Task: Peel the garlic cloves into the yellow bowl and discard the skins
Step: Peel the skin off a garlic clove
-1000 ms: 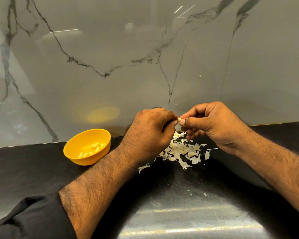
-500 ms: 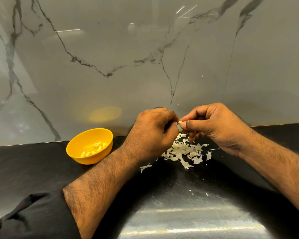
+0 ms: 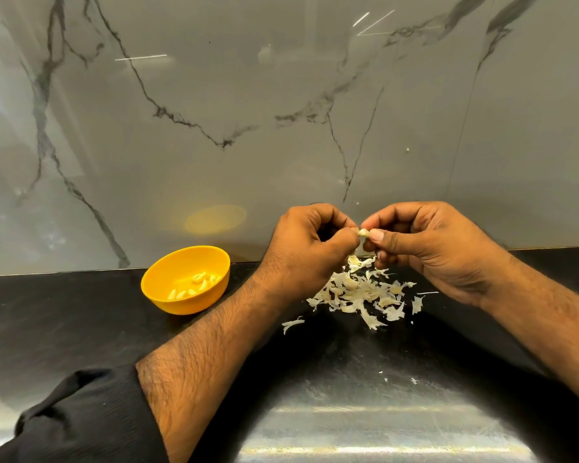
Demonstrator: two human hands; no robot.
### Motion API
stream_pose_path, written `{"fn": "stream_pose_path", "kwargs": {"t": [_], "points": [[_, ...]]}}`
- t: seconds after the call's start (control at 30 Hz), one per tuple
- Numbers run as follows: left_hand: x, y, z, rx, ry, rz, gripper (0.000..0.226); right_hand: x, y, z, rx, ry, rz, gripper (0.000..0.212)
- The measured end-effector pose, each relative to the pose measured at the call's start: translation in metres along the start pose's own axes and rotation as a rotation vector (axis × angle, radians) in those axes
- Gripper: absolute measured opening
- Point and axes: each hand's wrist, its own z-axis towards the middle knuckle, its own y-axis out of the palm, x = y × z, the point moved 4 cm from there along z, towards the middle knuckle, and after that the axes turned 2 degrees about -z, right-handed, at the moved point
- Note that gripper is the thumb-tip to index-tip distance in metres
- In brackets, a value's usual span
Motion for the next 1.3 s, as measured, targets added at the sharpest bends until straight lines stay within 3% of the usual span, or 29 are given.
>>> {"fn": "stream_pose_path", "kwargs": {"t": [0.23, 0.37, 0.5, 0.67, 0.73, 1.0, 1.3], "points": [[-0.007, 0.002, 0.002, 0.003, -0.109, -0.123, 0.010, -0.010, 0.005, -0.005, 0.056, -0.160, -0.269, 0.028], [-0.007, 0.002, 0.001, 0.004, -0.126, -0.150, 0.011, -0.011, 0.003, -0.005, 0.117, -0.188, -0.297, 0.026], [-0.009, 0.000, 0.001, 0.008, -0.160, -0.100, 0.011, -0.011, 0.000, -0.004, 0.145, -0.198, -0.195, 0.027], [-0.010, -0.003, 0.002, -0.061, -0.125, 0.256, 0.005, -0.012, -0.008, -0.001, 0.088, -0.101, 0.165, 0.025], [-0.008, -0.006, 0.003, -0.057, -0.083, 0.314, 0.018, -0.009, -0.010, -0.001, 0.043, -0.046, 0.231, 0.026], [0.000, -0.015, 0.005, 0.061, -0.105, 0.071, 0.026, -0.006, -0.007, -0.001, -0.031, 0.037, 0.212, 0.027], [0.009, -0.017, 0.005, 0.088, 0.257, 0.292, 0.004, -0.008, -0.004, -0.002, 0.055, 0.012, 0.042, 0.027]]}}
